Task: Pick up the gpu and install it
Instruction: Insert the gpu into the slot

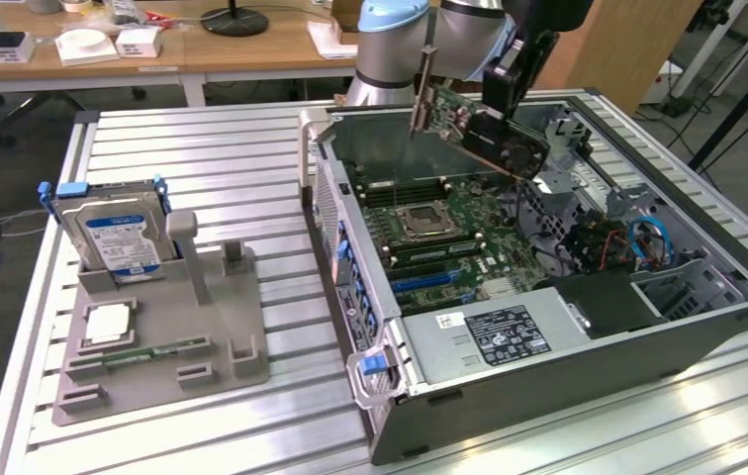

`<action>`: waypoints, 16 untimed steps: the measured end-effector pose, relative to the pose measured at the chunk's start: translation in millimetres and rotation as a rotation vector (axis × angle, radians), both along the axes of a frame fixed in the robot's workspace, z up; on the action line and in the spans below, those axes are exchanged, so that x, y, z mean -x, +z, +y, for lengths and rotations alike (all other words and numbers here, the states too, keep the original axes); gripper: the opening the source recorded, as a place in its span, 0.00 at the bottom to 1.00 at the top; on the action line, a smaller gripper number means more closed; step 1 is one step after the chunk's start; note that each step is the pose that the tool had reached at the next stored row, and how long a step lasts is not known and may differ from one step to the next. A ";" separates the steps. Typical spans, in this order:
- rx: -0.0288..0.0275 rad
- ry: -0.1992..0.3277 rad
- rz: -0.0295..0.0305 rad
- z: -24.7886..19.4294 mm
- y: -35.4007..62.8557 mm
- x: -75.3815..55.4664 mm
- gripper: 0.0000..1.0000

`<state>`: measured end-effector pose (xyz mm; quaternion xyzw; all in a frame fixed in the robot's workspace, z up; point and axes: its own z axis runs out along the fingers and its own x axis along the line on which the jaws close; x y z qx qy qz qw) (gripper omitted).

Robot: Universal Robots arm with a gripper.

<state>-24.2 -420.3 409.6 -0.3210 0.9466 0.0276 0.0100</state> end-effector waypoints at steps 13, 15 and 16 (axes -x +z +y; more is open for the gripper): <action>0.0000 0.101 0.0000 0.0 -0.3 0.0 0.26; 0.0000 0.117 0.0000 0.0 -0.4 0.0 0.26; 0.0000 0.124 0.0000 0.0 -0.4 0.0 0.26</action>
